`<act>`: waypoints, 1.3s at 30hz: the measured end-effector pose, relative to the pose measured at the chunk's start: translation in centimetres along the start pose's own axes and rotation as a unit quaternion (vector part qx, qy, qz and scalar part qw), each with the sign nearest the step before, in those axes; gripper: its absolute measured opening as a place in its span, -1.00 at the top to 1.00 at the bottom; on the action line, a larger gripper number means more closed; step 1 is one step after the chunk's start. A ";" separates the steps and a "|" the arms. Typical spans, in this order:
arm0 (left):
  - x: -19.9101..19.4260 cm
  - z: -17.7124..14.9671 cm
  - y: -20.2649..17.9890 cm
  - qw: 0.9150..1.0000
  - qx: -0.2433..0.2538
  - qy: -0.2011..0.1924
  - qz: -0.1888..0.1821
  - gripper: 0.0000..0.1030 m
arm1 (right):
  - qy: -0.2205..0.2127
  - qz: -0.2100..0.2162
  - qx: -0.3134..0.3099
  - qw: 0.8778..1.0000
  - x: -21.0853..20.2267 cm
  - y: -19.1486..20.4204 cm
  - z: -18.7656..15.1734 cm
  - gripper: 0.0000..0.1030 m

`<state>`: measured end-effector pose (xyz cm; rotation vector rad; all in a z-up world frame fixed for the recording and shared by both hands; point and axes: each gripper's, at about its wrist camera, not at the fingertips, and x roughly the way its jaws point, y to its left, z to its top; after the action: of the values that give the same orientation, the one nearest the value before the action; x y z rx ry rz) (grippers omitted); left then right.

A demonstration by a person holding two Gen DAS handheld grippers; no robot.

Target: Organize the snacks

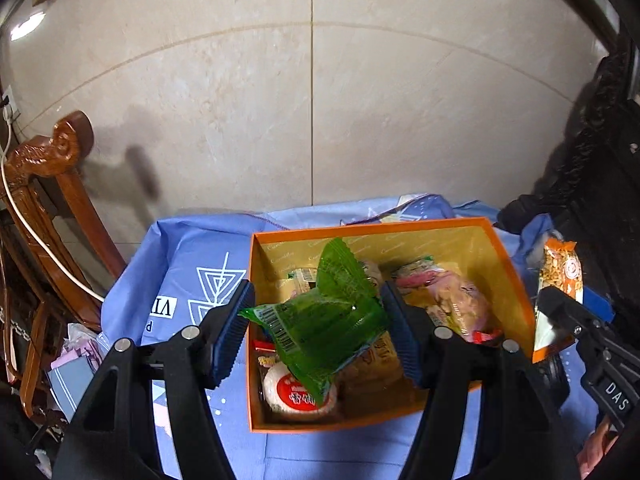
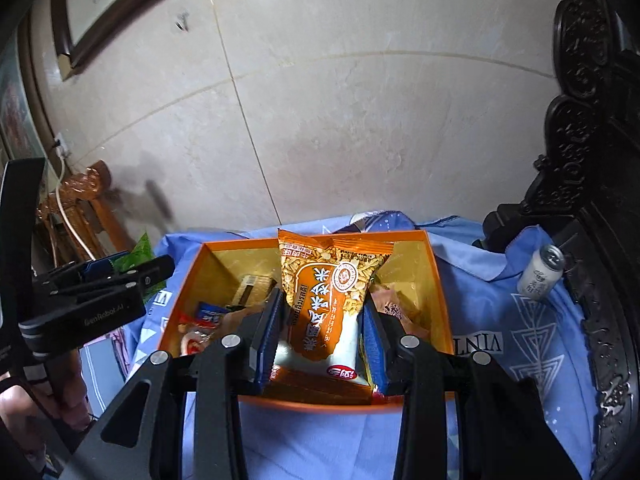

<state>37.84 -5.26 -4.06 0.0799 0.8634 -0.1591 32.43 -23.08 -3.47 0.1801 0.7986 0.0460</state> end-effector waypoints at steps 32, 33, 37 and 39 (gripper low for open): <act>-4.9 -2.6 2.2 0.998 -0.024 -0.021 0.051 -0.92 | 0.006 -0.025 -0.005 1.000 -3.4 2.5 -3.4 -0.93; -5.1 -2.7 2.1 0.998 -0.023 -0.022 0.050 -0.92 | 0.009 -0.026 -0.006 1.000 -3.5 2.5 -3.5 -0.93; -5.8 -3.0 2.1 0.998 -0.017 -0.025 0.051 -0.92 | 0.012 -0.027 -0.007 1.000 -3.7 2.7 -3.7 -0.93; -6.3 -3.2 2.1 0.998 -0.019 -0.027 0.050 -0.92 | 0.010 -0.028 -0.009 1.000 -4.0 2.9 -3.8 -0.93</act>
<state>31.82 -2.07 -1.34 0.0825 0.8074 -0.0509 27.02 -20.15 -2.69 0.1398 0.8228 0.0025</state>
